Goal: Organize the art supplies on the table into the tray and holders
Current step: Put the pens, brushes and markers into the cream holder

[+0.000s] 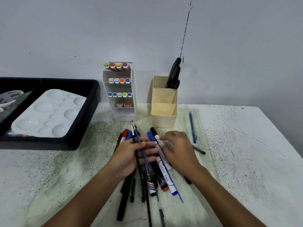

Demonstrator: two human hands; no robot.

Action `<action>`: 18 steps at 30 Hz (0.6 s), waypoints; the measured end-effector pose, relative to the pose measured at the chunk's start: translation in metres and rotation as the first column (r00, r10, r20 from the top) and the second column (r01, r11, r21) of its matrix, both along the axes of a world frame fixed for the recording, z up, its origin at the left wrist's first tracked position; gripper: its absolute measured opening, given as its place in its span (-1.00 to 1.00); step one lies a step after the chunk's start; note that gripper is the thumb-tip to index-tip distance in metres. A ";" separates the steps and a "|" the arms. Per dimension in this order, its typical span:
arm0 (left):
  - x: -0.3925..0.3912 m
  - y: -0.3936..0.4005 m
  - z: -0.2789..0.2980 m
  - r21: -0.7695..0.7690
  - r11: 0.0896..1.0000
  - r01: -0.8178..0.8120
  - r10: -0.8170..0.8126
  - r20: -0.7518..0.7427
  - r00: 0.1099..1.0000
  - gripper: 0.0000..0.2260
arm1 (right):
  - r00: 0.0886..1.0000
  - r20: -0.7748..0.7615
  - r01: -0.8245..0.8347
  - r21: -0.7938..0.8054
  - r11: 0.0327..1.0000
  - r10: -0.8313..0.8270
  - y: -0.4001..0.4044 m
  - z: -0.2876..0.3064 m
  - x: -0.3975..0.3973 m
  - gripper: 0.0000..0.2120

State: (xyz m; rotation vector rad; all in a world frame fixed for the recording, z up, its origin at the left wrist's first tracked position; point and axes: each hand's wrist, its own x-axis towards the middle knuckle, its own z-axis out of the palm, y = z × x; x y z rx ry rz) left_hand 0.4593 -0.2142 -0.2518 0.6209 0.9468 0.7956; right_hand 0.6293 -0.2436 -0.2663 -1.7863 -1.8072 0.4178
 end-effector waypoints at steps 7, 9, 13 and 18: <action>-0.004 -0.007 -0.007 -0.047 0.999 0.015 -0.017 -0.024 1.000 -0.80 | 0.957 0.271 0.069 0.120 0.990 -0.099 -0.011 -0.024 0.003 -0.75; -0.002 -0.010 -0.008 -0.046 0.998 0.035 -0.037 -0.040 0.999 -0.79 | 0.974 0.202 0.070 0.161 0.984 -0.103 -0.008 -0.025 0.006 -0.78; -0.006 -0.012 -0.004 -0.028 0.997 0.078 -0.080 -0.060 0.995 -0.78 | 0.999 0.050 0.002 0.139 0.990 -0.009 -0.014 -0.025 0.004 -0.85; -0.016 -0.014 0.001 0.003 0.995 0.103 -0.102 -0.099 0.990 -0.78 | 0.987 0.147 -0.061 0.003 0.998 0.060 -0.022 -0.031 0.002 -0.73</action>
